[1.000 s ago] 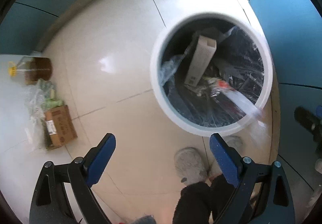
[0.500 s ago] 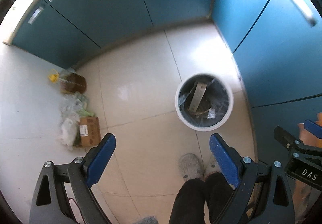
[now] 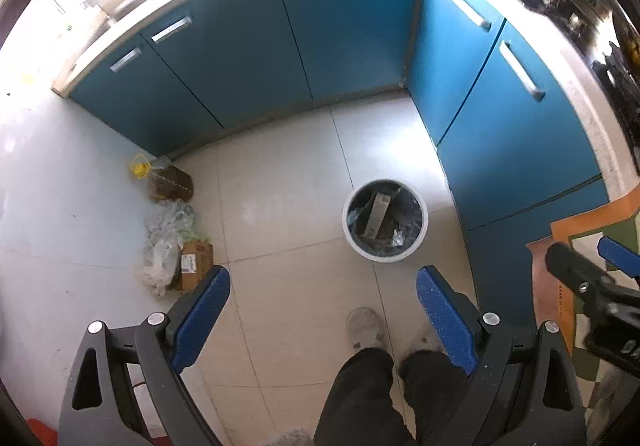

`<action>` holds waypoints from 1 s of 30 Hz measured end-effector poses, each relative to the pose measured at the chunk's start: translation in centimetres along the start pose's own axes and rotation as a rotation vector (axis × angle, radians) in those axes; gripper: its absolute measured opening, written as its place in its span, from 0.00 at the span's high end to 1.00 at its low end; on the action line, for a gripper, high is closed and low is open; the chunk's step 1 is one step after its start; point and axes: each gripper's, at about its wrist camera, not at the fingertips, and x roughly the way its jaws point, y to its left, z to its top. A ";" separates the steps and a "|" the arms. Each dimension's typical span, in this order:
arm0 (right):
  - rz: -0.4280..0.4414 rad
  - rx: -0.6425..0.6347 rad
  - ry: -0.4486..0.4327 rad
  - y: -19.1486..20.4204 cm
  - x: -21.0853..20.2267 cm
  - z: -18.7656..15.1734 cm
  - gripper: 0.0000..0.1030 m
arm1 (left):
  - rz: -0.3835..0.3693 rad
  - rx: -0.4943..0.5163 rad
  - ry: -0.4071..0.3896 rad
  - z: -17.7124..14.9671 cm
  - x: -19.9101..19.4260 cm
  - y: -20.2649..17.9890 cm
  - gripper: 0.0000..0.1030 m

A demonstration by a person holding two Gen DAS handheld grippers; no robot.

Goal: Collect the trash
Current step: 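Lift both tools away from the bin back toward the table, then grasp the green-striped medicine box with the left tool while the right tool grasps a printed sachet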

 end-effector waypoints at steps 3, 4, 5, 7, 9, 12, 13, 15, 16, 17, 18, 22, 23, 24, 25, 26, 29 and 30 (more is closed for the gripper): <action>0.057 0.104 -0.060 -2.6 -3.4 0.1 0.00 | 0.027 0.047 -0.064 0.9 -3.1 -2.2 0.08; 0.063 0.142 -0.080 -3.9 -4.6 0.1 0.00 | 0.035 0.073 -0.093 1.3 -4.3 -3.4 0.08; 0.065 0.203 -0.105 -6.3 -6.3 -0.2 0.00 | 0.037 0.097 -0.117 1.7 -5.3 -4.7 0.08; 0.052 0.322 -0.150 -11.2 -9.1 -0.9 0.00 | 0.025 0.158 -0.161 2.6 -7.2 -8.5 0.08; 0.027 0.420 -0.174 -15.9 -11.6 -2.1 0.00 | -0.010 0.227 -0.172 3.1 -8.6 -12.9 0.08; -0.064 0.589 -0.199 -24.5 -15.1 -5.6 0.00 | -0.107 0.329 -0.134 2.7 -9.7 -21.0 0.08; -0.101 0.662 -0.206 -28.0 -16.4 -7.6 0.00 | -0.146 0.366 -0.110 2.2 -9.8 -24.1 0.08; -0.158 0.775 -0.211 -33.6 -17.6 -10.9 0.00 | -0.220 0.445 -0.036 1.2 -9.4 -30.7 0.08; -0.187 0.832 -0.209 -36.2 -18.1 -12.5 0.00 | -0.242 0.466 -0.002 0.8 -9.2 -32.7 0.08; -0.226 0.912 -0.200 -39.7 -18.6 -14.9 0.00 | -0.268 0.486 0.040 0.2 -8.7 -35.2 0.08; -0.247 0.967 -0.194 -42.0 -18.9 -16.6 0.00 | -0.301 0.502 0.093 -0.4 -8.0 -37.8 0.08; -0.316 1.163 -0.157 -50.0 -18.4 -22.7 0.00 | -0.331 0.536 0.240 -2.1 -5.4 -45.7 0.08; -0.326 1.193 -0.148 -51.5 -18.2 -23.9 0.00 | -0.331 0.530 0.274 -2.3 -4.6 -47.1 0.08; -0.342 1.210 -0.136 -52.8 -17.8 -24.7 0.00 | -0.330 0.524 0.292 -2.4 -4.2 -47.9 0.08; -0.345 1.216 -0.126 -53.7 -17.4 -25.2 0.00 | -0.321 0.516 0.313 -2.5 -3.6 -48.8 0.08; -0.343 1.220 -0.120 -54.7 -16.9 -25.5 0.00 | -0.312 0.511 0.325 -2.5 -3.1 -49.2 0.08; -0.355 1.196 -0.110 -55.6 -15.7 -25.1 0.00 | -0.291 0.488 0.353 -2.8 -2.0 -50.2 0.09; -0.358 1.184 -0.107 -55.6 -15.3 -24.8 0.02 | -0.284 0.484 0.340 -2.7 -2.0 -50.3 0.09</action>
